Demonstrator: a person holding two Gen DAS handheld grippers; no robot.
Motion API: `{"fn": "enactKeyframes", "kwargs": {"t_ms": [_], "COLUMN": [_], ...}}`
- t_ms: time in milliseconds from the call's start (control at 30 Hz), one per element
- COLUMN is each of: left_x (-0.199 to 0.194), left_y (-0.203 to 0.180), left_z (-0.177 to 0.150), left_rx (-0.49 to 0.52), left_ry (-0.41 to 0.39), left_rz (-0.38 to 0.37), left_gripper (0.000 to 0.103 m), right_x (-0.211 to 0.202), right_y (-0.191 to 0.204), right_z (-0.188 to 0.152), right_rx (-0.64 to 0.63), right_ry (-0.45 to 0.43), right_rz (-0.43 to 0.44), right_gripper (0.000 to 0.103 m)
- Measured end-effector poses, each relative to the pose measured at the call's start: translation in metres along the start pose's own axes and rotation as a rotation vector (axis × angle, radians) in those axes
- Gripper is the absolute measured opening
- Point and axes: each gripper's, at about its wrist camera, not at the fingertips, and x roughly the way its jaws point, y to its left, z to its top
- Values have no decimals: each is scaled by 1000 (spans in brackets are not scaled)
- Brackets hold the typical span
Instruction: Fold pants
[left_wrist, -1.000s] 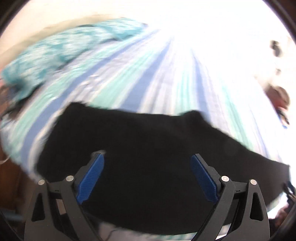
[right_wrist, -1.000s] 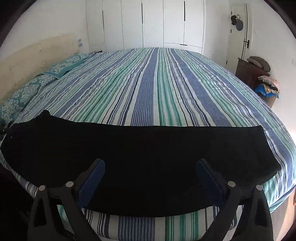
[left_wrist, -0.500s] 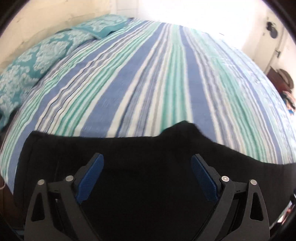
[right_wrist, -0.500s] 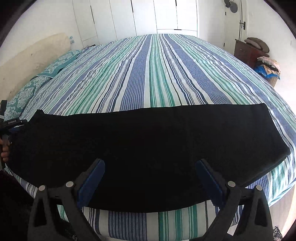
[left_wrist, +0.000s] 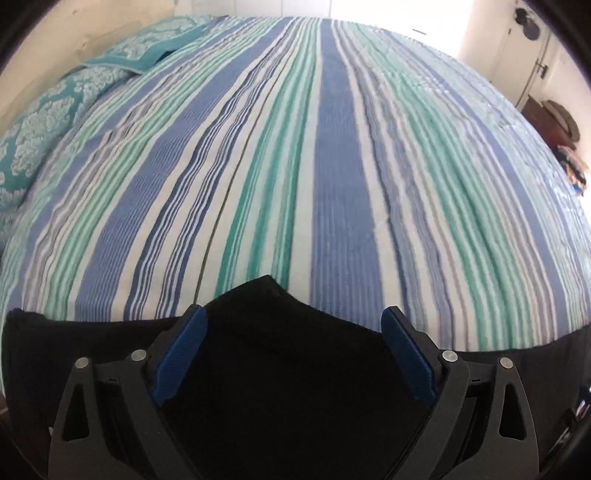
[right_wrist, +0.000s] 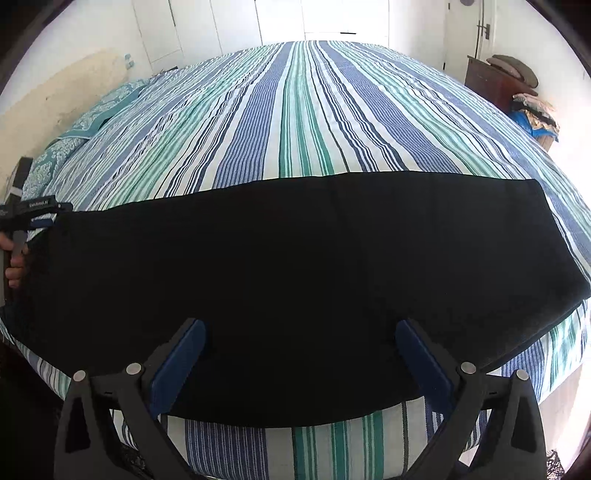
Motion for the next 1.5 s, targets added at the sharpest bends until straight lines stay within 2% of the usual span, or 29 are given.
{"fn": "enactKeyframes", "kwargs": {"t_ms": [67, 167, 233, 367, 433, 500, 567, 700, 733, 767, 833, 900, 967, 1067, 1133, 1200, 1300, 1400, 1500], "left_x": [-26, -55, -58, -43, -33, -36, -37, -39, -40, -41, -43, -44, -44, -45, -46, -47, -46, -46, -46], "left_y": [-10, -28, -39, -60, -57, -46, -39, -37, -36, -36, -35, -35, -35, -34, -33, -31, -31, -32, -33], "left_z": [-11, -38, -57, -99, -113, -123, -125, -127, -127, -128, -131, -133, -134, -133, -133, -136, -136, -137, -138], "left_rx": [32, 71, 107, 195, 179, 131, 111, 131, 126, 120, 108, 108, 115, 123, 127, 127, 127, 126, 124], "left_ry": [-41, -58, -65, -15, 20, -2, 1, -2, -5, -9, -24, -35, -34, -23, -24, -27, -32, -34, -31], "left_rz": [-18, -54, -60, 5, 23, 0, -6, -3, -1, 1, 2, 4, 6, 1, 1, 0, 4, 8, 10], "left_gripper": [96, 96, 97, 97, 97, 101, 102, 102, 102, 102, 102, 102, 102, 102, 102, 102, 102, 102, 102], "right_x": [-3, -7, -2, 4, 2, -2, -4, -16, -23, -32, -50, -55, -39, -12, -24, -31, -52, -75, -84], "right_y": [0, -3, -8, -13, -14, -18, -33, -83, -90, -95, -105, -113, -123, -148, -159, -163, -170, -176, -185], "right_z": [0, 2, 3, 1, 0, 0, -2, -9, -9, -10, -10, -8, -6, -20, -28, -31, -38, -36, -21], "right_rx": [2, 14, 30, 34, 30, 23, 58, 248, 271, 279, 300, 310, 342, 491, 548, 565, 610, 618, 621], "right_ry": [-4, -26, -8, -12, -13, -10, -13, -46, -60, -95, -192, -228, -159, -9, -65, -64, -154, -240, -253], "right_rz": [-1, -2, -4, 3, 7, -16, -58, -79, -131, -166, -162, -166, -154, -134, -117, -133, -124, -120, -69], "right_gripper": [103, 103, 103, 103, 103, 103, 103, 102, 102, 103, 103, 103, 103, 103, 103, 103, 103, 103, 103]}}
